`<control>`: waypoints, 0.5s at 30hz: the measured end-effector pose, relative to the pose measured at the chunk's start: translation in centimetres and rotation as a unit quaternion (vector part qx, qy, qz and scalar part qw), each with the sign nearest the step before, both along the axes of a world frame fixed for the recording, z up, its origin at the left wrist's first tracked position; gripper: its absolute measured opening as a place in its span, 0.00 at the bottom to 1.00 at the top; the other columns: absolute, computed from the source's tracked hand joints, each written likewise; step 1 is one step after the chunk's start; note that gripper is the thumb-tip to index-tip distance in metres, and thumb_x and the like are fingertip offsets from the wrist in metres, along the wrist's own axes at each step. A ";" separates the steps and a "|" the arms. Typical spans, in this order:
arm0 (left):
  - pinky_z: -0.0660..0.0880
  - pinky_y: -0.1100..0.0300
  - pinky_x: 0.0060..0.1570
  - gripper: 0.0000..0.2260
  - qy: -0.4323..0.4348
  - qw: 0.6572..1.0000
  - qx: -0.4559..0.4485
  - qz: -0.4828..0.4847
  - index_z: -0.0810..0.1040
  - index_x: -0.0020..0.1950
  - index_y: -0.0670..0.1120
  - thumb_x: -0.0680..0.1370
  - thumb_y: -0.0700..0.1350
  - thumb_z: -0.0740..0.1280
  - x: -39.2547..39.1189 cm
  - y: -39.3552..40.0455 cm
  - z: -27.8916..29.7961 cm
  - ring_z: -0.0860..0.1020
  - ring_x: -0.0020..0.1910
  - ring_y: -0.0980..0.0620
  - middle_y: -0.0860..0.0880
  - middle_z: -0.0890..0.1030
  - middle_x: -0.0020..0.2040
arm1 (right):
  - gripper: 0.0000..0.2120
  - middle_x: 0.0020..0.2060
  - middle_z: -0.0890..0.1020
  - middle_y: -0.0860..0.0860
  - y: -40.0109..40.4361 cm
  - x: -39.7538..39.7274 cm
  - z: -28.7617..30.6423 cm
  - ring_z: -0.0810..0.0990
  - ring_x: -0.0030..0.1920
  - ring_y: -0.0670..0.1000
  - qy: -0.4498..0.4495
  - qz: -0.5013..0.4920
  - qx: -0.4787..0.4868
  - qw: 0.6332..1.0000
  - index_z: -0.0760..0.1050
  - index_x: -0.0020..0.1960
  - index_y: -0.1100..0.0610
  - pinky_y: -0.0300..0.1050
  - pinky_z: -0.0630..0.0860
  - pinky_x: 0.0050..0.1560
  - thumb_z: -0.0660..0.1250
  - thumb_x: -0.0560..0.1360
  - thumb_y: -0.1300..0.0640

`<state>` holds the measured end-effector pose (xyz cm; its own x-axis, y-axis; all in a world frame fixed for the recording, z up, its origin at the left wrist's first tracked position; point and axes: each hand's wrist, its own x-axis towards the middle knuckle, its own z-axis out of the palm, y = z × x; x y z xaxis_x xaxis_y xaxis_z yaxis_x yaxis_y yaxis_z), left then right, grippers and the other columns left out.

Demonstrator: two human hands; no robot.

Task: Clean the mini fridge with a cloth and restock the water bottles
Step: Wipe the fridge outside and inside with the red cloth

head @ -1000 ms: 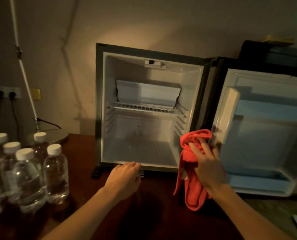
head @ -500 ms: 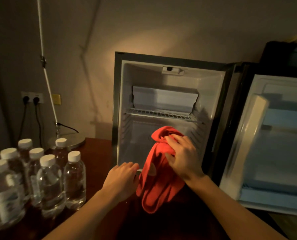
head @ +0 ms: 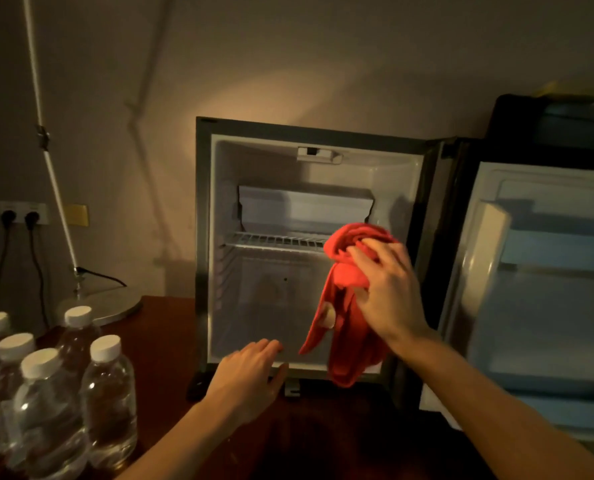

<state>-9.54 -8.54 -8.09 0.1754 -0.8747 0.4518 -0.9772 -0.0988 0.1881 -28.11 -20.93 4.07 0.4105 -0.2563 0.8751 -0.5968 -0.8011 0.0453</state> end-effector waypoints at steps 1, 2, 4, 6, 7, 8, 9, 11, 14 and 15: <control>0.74 0.60 0.51 0.14 0.005 1.000 0.000 -0.003 0.69 0.64 0.56 0.81 0.59 0.56 -0.1 -0.4 0.1 0.75 0.57 0.57 0.58 0.76 0.59 | 0.32 0.59 0.79 0.57 -0.5 -0.6 1.2 0.72 0.56 0.59 -0.011 -0.016 -0.014 1.000 0.78 0.62 0.60 0.47 0.66 0.65 0.75 0.58 0.67; 0.74 0.61 0.51 0.14 0.009 1.000 0.002 -0.007 0.69 0.64 0.56 0.81 0.59 0.57 -0.3 -0.8 0.1 0.75 0.57 0.57 0.58 0.75 0.60 | 0.31 0.59 0.79 0.58 -1.0 -1.3 2.4 0.73 0.55 0.60 -0.020 -0.035 -0.027 0.999 0.78 0.62 0.60 0.46 0.65 0.64 0.75 0.58 0.68; 0.73 0.61 0.51 0.14 0.015 1.000 0.004 -0.018 0.69 0.64 0.56 0.81 0.58 0.57 -0.5 -1.5 0.4 0.75 0.58 0.58 0.58 0.75 0.60 | 0.30 0.60 0.78 0.58 -2.0 -2.4 4.7 0.73 0.55 0.61 -0.033 -0.070 -0.048 0.996 0.78 0.62 0.60 0.46 0.64 0.64 0.73 0.60 0.68; 0.74 0.61 0.52 0.13 0.021 0.999 0.006 -0.026 0.69 0.64 0.56 0.81 0.57 0.58 -0.8 -2.1 0.6 0.75 0.58 0.58 0.58 0.75 0.60 | 0.29 0.60 0.79 0.59 -2.9 -3.2 6.8 0.73 0.55 0.62 -0.051 -0.095 -0.060 0.992 0.77 0.63 0.62 0.47 0.64 0.63 0.71 0.61 0.69; 0.74 0.61 0.52 0.13 0.024 0.999 0.007 -0.028 0.69 0.64 0.56 0.81 0.57 0.58 -0.9 -2.4 0.7 0.75 0.57 0.58 0.59 0.75 0.59 | 0.29 0.59 0.79 0.60 -3.3 -3.4 7.7 0.74 0.55 0.63 -0.059 -0.103 -0.066 0.991 0.77 0.63 0.62 0.48 0.64 0.63 0.71 0.61 0.69; 0.74 0.61 0.52 0.12 0.024 0.999 0.006 -0.030 0.69 0.63 0.57 0.81 0.57 0.58 -1.1 -2.7 0.7 0.75 0.56 0.58 0.59 0.75 0.59 | 0.29 0.59 0.79 0.60 -3.7 -3.4 8.5 0.74 0.55 0.64 -0.067 -0.112 -0.070 0.989 0.76 0.63 0.63 0.48 0.64 0.63 0.70 0.61 0.69; 0.74 0.61 0.52 0.12 0.022 0.999 0.004 -0.032 0.70 0.62 0.57 0.81 0.57 0.58 -1.3 -2.9 0.7 0.75 0.57 0.58 0.59 0.75 0.59 | 0.29 0.59 0.79 0.61 -4.2 -3.2 9.1 0.75 0.56 0.65 -0.071 -0.120 -0.071 0.988 0.76 0.64 0.64 0.49 0.64 0.63 0.69 0.62 0.69; 0.74 0.60 0.53 0.12 0.016 0.999 0.001 -0.033 0.71 0.62 0.57 0.81 0.57 0.57 -1.6 -3.1 0.5 0.75 0.58 0.58 0.59 0.75 0.59 | 0.29 0.60 0.78 0.61 -4.9 -2.3 9.8 0.75 0.58 0.65 -0.059 -0.144 -0.058 0.986 0.74 0.65 0.64 0.51 0.67 0.66 0.68 0.63 0.69; 0.73 0.59 0.53 0.13 0.008 1.000 0.002 -0.029 0.71 0.62 0.56 0.80 0.58 0.56 -1.5 -3.1 0.1 0.74 0.59 0.58 0.59 0.75 0.59 | 0.31 0.65 0.74 0.63 -5.2 -0.5 9.6 0.72 0.63 0.65 0.002 -0.194 0.005 0.981 0.69 0.69 0.65 0.52 0.66 0.68 0.70 0.68 0.66; 0.72 0.59 0.52 0.13 0.003 1.000 0.000 -0.025 0.71 0.62 0.56 0.80 0.58 0.56 -1.3 -3.0 0.0 0.74 0.59 0.57 0.58 0.75 0.58 | 0.32 0.68 0.71 0.62 -5.2 0.0 9.2 0.70 0.64 0.64 0.022 -0.204 0.039 0.978 0.65 0.72 0.64 0.52 0.65 0.68 0.71 0.69 0.64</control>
<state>-10.87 -11.53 -8.04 0.1341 -0.8825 0.4507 -0.9798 -0.0499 0.1937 -28.08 -26.17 13.23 0.2968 -0.4718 0.8302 -0.8662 -0.4989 0.0261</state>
